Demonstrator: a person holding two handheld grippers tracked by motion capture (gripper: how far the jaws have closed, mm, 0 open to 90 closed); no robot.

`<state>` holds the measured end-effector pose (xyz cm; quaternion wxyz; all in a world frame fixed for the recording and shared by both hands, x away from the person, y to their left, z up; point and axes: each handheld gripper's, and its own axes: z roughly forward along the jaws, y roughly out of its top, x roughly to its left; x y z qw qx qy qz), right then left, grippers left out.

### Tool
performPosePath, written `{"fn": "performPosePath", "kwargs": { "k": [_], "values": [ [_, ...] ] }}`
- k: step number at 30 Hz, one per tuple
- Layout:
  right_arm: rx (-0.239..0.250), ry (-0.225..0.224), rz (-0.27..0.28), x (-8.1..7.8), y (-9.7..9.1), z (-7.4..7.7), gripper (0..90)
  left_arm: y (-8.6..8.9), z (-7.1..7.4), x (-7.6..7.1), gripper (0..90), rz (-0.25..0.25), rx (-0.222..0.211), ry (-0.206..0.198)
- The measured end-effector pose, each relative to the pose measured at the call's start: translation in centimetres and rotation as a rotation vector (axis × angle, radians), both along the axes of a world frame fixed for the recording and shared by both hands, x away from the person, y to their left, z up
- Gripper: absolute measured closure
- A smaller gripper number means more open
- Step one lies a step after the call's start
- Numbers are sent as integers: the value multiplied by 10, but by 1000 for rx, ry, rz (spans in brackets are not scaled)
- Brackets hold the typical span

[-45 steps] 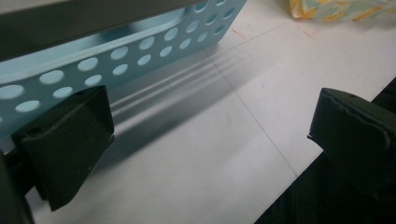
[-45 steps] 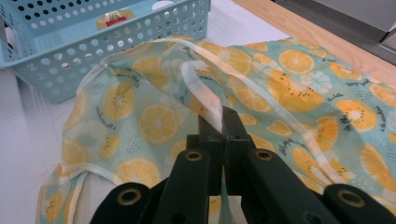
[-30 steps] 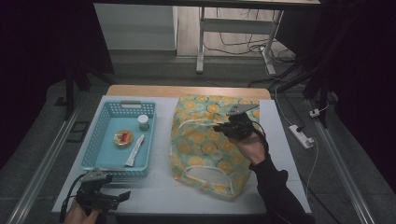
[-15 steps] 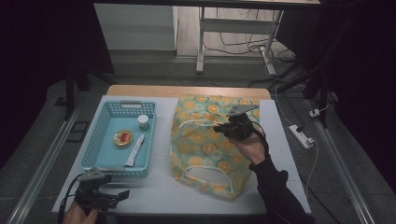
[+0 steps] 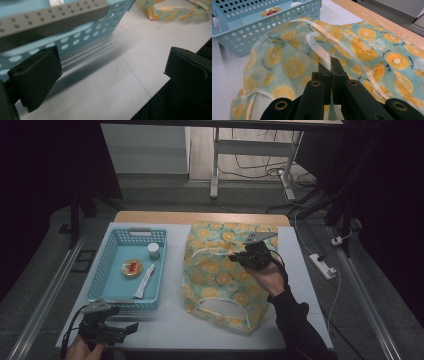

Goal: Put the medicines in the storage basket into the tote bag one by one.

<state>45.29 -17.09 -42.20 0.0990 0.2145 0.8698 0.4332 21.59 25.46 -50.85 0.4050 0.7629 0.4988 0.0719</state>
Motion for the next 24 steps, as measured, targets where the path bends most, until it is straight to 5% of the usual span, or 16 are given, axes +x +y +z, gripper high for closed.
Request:
{"fn": "performPosePath", "kwargs": {
  "k": [5, 13, 24],
  "values": [
    [-3, 5, 9, 0, 0, 0, 900, 4, 4, -2, 0, 3, -60, -1],
    [-15, 5, 21, -1, 2, 0, 900, 4, 18, -2, 0, 9, -19, -20],
    [-11, 9, 29, -2, 2, 0, 900, 10, 33, 6, 8, 31, -21, -41]
  ]
}}
